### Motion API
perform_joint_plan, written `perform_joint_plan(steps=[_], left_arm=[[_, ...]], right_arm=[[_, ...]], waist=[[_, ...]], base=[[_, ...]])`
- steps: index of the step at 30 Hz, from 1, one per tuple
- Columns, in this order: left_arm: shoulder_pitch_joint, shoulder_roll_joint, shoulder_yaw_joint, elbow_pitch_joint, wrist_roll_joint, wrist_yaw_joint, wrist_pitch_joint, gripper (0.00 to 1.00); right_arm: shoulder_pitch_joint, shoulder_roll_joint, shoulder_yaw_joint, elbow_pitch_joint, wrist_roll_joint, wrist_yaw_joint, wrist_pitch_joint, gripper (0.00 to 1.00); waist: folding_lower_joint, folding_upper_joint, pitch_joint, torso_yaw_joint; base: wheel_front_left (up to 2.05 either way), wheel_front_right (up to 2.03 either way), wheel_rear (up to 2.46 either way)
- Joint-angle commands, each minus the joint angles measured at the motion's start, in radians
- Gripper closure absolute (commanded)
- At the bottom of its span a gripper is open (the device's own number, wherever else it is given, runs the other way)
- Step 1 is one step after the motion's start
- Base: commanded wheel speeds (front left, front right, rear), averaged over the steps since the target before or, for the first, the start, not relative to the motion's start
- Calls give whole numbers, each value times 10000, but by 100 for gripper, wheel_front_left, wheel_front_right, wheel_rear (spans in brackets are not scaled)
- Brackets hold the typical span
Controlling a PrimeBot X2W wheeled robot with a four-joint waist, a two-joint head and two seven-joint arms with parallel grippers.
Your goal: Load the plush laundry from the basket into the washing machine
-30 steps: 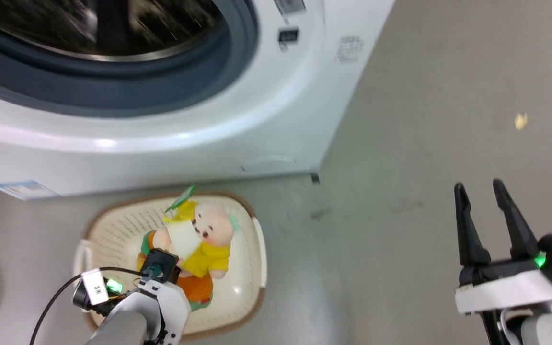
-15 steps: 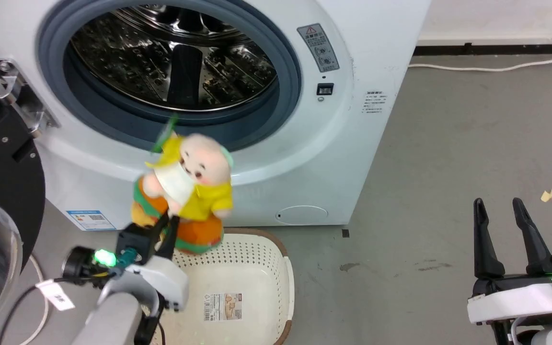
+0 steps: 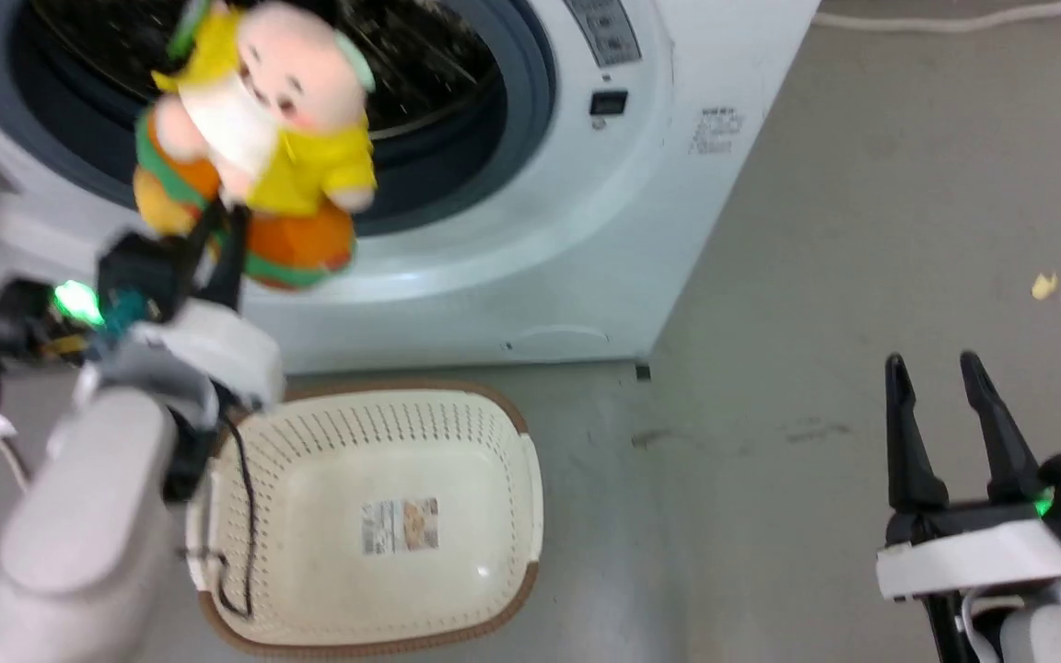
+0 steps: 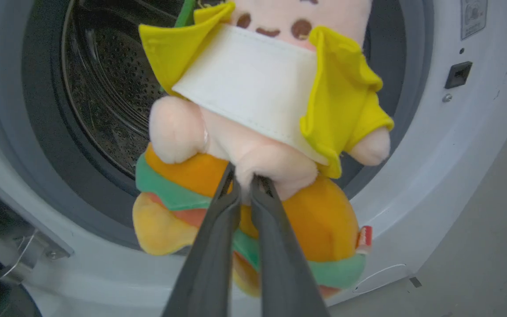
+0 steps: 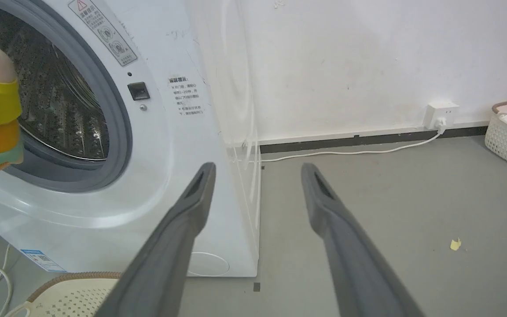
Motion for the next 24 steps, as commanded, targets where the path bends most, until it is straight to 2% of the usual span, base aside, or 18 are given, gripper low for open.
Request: perform_joint_plan(steps=[1,5,16,24], left_arm=[[-493,189,86,37,95,-70,204,100],[-1807,732,185,487,281,-280,781,100],[-6407,2129,33,2028,971,-1390,2370,100],[-9060,2130,-774,3651,1211,-1880,3548,100]], right_arm=[[-285,11,91,-83,86,-7,-44,0],[-642,11,244,-176,255,-7,-44,0],[-1467,11,715,-228,1125,-7,-44,0],[-1701,11,1112,-230,1583,-7,-44,0]], waist=[[-1,-1,825,-446],[-1,-1,1734,-904],[-1,-1,4139,-1958],[-1,-1,5150,-2354]], base=[[0,0,0],[0,0,0],[0,0,0],[0,0,0]])
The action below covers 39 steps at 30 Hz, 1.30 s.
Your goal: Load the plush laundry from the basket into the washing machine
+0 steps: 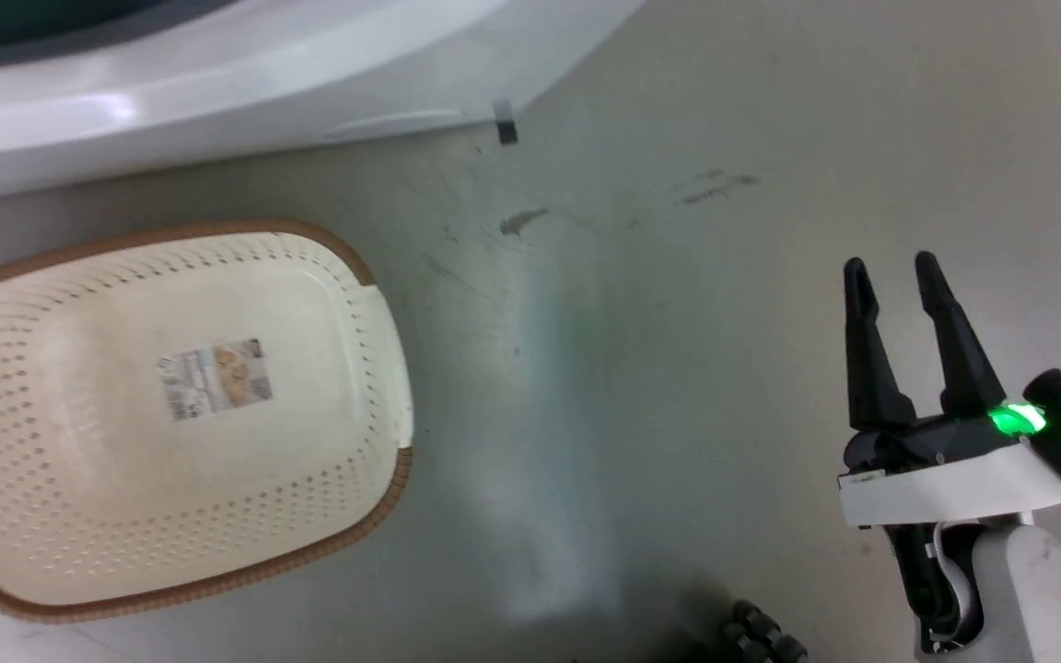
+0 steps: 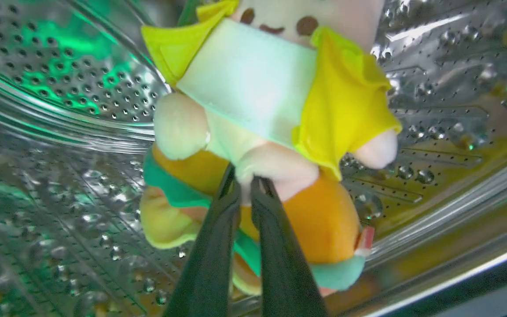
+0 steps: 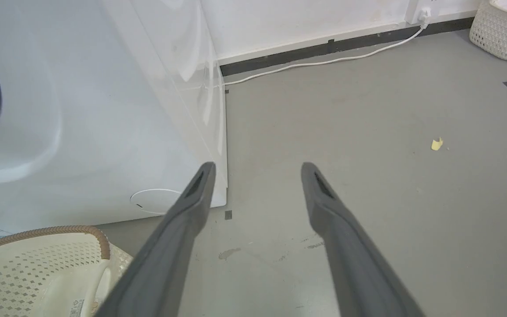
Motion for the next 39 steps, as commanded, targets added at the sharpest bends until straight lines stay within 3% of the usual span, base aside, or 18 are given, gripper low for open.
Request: perform_joint_plan(steps=[1,10,17,18,19,29,36,39], left_arm=[[-392,-39,-195,323,-23,-60,231,100],[-1390,141,-1875,1340,-1002,-127,1365,100],[-1627,373,-2929,1498,-1923,-129,1186,100],[-1649,386,-2968,1578,-1981,-129,1045,78],[-1655,387,-3025,1671,-2016,-129,927,0],[-487,-148,-3200,2746,-2729,-129,-799,0],[1090,-949,-3063,3234,-3232,10,-2573,0],[2174,-1554,-3010,3258,-3507,78,-3782,0]], right_arm=[[-219,11,70,-34,100,-7,-44,0],[-404,11,68,-79,302,-7,-44,0],[-516,11,19,-41,225,-7,-44,0],[-537,11,-2,-42,200,-7,-44,0],[-550,11,-24,-38,169,-7,-44,0],[-470,11,-488,-3,-416,-7,-44,0],[-144,11,-829,121,-1007,-7,-44,0],[173,11,-955,140,-1456,-7,-44,0]], waist=[[-3,0,490,-385],[-3,0,973,-505],[-3,0,909,-353],[-3,0,850,-320],[-3,0,789,-292],[-3,0,-828,289],[-3,0,-2653,968],[-3,0,-3801,1476]], base=[[0,0,0],[0,0,0],[0,0,0],[0,0,0],[0,0,0],[0,0,0],[0,0,0],[0,0,0]])
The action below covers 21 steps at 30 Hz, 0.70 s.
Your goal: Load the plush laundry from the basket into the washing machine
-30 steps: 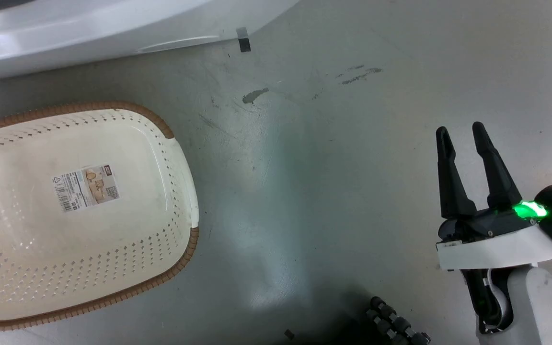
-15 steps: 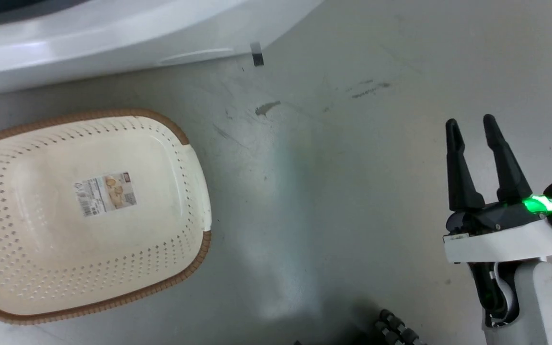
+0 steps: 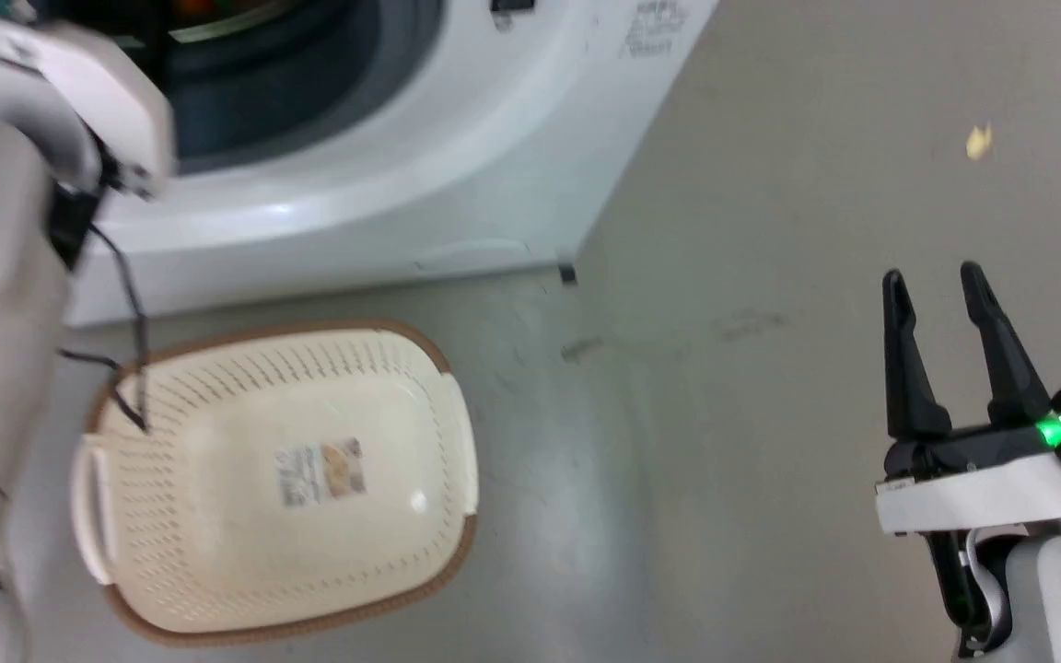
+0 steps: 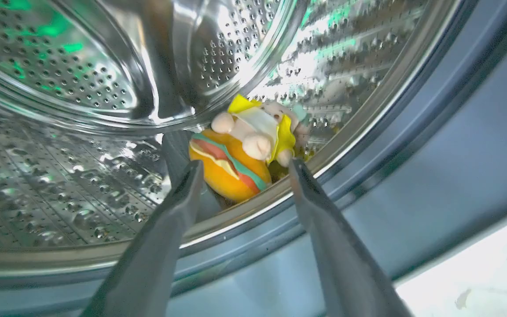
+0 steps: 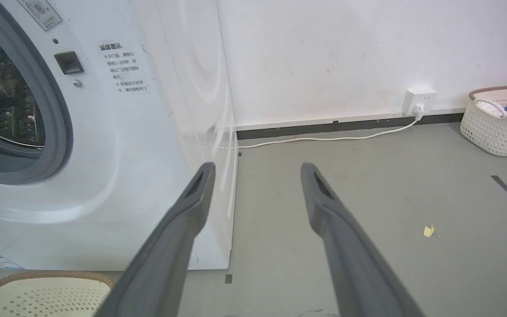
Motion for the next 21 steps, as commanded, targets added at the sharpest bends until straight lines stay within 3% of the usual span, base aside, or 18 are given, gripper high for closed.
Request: perform_joint_plan(steps=[1,4,10,17,21], left_arm=[[314,-148,43,-40,-102,66,-394,0],[1429,-551,231,-448,-363,273,-1069,0],[3174,-533,798,-2053,-530,804,-1214,0],[6896,-400,2213,-5966,-222,2493,-1220,0],[9021,-443,2897,-7768,-26,3232,-1221,0]], right_arm=[[155,13,-71,7,-135,-9,-44,0],[510,13,-263,45,-423,-9,-44,0],[983,13,-308,119,-720,-9,-44,0],[1664,13,-213,61,-916,-9,-44,0],[1982,13,-119,61,-910,-9,-44,0]], waist=[[2,-1,-1393,814],[2,-1,-2429,1254],[2,-1,-3425,1634],[2,-1,-4377,2112],[2,-1,-4698,2221]], base=[[0,0,0],[0,0,0],[0,0,0],[0,0,0],[0,0,0]])
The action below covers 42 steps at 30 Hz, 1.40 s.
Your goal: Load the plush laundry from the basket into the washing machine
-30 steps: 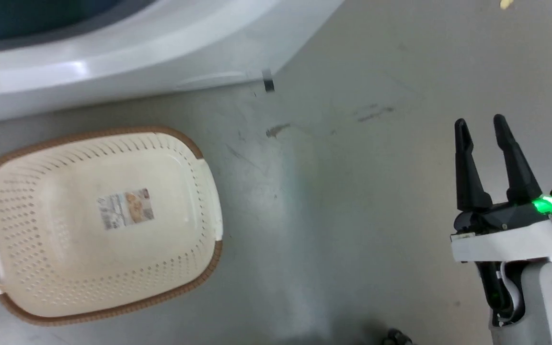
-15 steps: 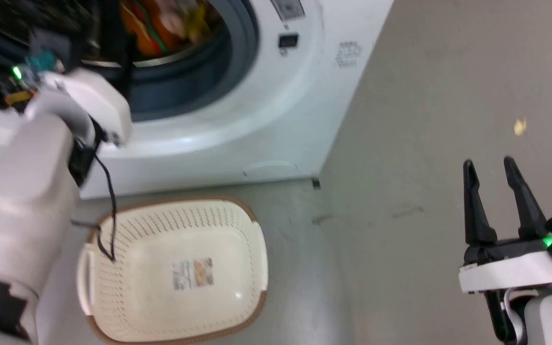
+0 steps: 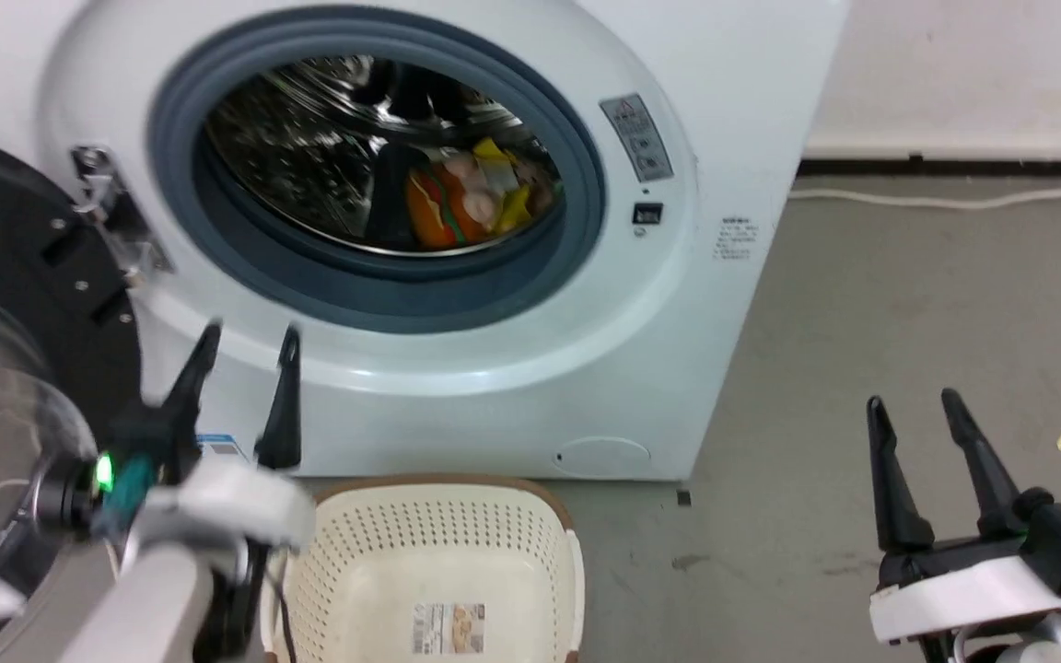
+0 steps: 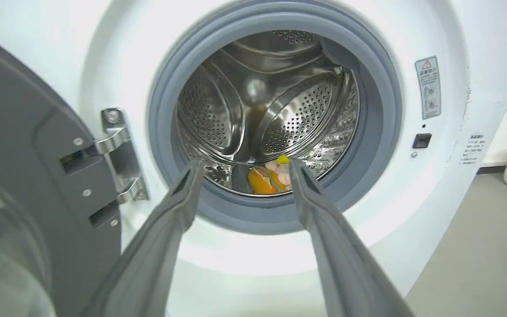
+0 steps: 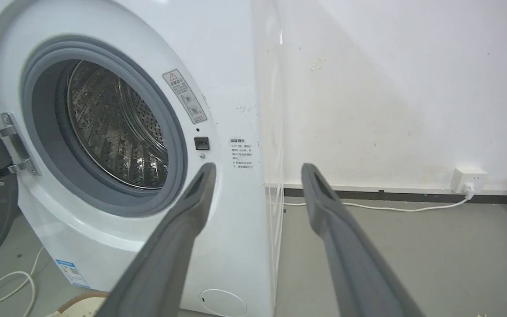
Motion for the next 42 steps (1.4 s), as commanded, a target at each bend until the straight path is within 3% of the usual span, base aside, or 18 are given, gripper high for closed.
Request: perform_joint_plan(steps=[1,6,12,21,33,34,42], left_arm=[[646,-67,256,-488,121,232,-49,0],[2667,-581,998,-1875,488,606,-50,0],[3969,-1300,1342,-2166,1049,193,-50,0],[4527,-1910,1418,-1733,1876,-146,-51,0],[4534,-2247,1837,-1528,2382,-440,-51,0],[4415,-2213,1822,-1543,2352,-435,3,100],[4392,-2267,1896,-1587,2455,-485,93,100]], right_arm=[[216,11,18,-18,5,-9,-42,0],[665,11,30,-66,157,-9,-42,0],[1122,11,101,-40,240,-9,-42,0],[1400,11,293,82,324,-9,-42,0],[1417,11,382,154,434,-9,-42,0],[1268,0,368,124,374,-2,4,100],[1246,0,367,98,315,0,92,100]], waist=[[4,0,-371,237],[4,0,-586,356],[4,0,-754,446],[4,0,-855,341],[4,0,-864,280],[4,0,-864,277],[4,0,-861,278]], base=[[0,0,0],[0,0,0],[0,0,0],[0,0,0],[0,0,0],[0,0,0],[0,0,0]])
